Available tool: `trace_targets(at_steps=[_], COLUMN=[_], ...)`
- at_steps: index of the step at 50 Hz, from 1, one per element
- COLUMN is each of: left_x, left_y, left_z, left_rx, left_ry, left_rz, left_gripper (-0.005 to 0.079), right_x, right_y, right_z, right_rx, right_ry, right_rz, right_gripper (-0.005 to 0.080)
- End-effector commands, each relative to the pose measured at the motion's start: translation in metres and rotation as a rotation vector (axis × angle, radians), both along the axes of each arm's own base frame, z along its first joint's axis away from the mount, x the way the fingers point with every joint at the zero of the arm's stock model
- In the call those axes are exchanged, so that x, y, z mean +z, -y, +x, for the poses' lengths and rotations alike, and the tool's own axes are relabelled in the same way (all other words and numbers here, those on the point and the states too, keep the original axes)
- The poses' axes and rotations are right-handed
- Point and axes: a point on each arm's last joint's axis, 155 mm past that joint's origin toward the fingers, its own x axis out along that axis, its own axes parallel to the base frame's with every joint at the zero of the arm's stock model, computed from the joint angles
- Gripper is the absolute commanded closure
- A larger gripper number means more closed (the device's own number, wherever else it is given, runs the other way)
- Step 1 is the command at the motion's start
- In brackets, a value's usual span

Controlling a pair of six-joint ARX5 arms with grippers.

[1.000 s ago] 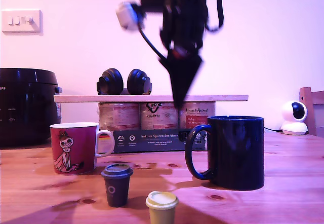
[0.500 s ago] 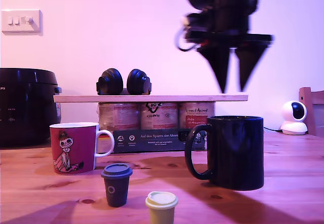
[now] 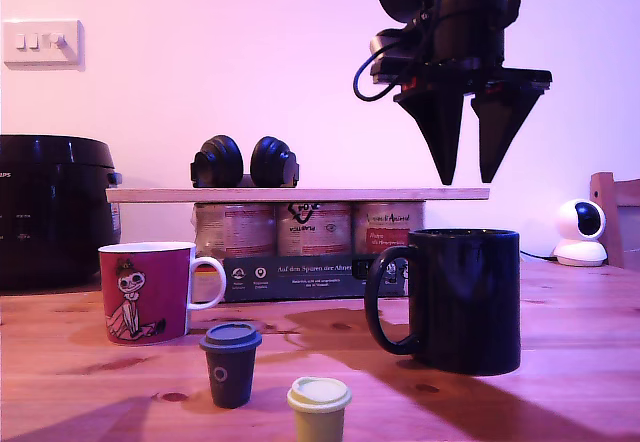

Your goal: Pick up the blue coffee cup and place it on the shelf behind you

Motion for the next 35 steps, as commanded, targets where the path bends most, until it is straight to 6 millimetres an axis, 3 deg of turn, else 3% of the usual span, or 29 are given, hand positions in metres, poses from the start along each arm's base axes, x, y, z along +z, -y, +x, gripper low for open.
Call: trace_targets(at_steps=[1, 14, 25, 35], left_x=[0.003, 0.003, 0.003, 0.003], left_y=[0.001, 0.001, 0.001, 0.001], left_z=[-0.001, -0.001, -0.001, -0.001], left_rx=[-0.004, -0.001, -0.001, -0.001], left_ry=[0.015, 0.015, 0.015, 0.015], left_rz=[-0.001, -0.001, -0.001, -0.001], left_gripper=[0.0763, 0.0763, 0.0763, 0.0763], right_x=[-0.008, -0.004, -0.032, -0.044], right_y=[0.005, 0.001, 0.014, 0.011], right_z=[-0.002, -0.007, -0.028, -0.019], right_rx=[-0.001, 0.004, 0.016, 0.013], right_ry=[-0.017, -0.022, -0.11, -0.074], right_rz=[-0.029, 0.0, -0.049, -0.035], right_gripper=[0.0394, 0.0395, 0.0395, 0.0406])
